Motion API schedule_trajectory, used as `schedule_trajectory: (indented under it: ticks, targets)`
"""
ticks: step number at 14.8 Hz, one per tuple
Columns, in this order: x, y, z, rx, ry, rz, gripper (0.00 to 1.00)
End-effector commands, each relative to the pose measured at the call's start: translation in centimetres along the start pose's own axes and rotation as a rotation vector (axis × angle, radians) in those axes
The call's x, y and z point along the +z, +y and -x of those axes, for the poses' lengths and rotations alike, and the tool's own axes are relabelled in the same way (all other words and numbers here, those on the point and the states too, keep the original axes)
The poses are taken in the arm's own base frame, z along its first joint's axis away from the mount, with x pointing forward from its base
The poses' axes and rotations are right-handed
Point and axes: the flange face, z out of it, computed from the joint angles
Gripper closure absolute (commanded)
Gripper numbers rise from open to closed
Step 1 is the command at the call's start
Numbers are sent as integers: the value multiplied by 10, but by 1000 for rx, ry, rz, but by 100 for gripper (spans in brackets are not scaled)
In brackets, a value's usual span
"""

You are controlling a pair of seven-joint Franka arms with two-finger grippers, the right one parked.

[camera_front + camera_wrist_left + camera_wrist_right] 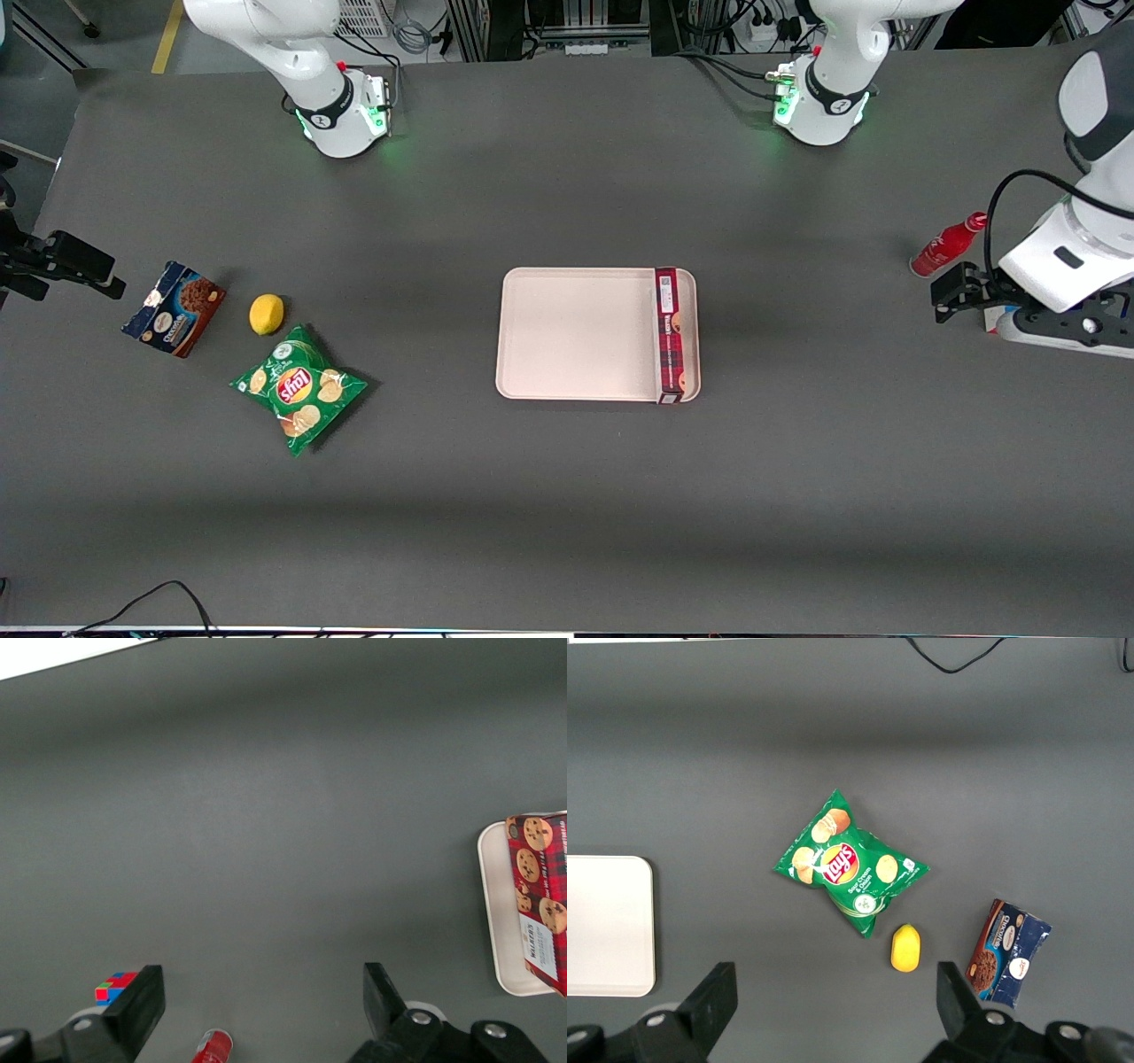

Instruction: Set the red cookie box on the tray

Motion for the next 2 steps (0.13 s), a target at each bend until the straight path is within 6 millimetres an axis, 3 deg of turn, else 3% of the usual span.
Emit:
schedule_trajectory:
  ticks: [1, 2]
  targets:
    - [2, 0, 1, 5, 13, 17, 0]
    - [3, -1, 2, -3, 10, 26, 0]
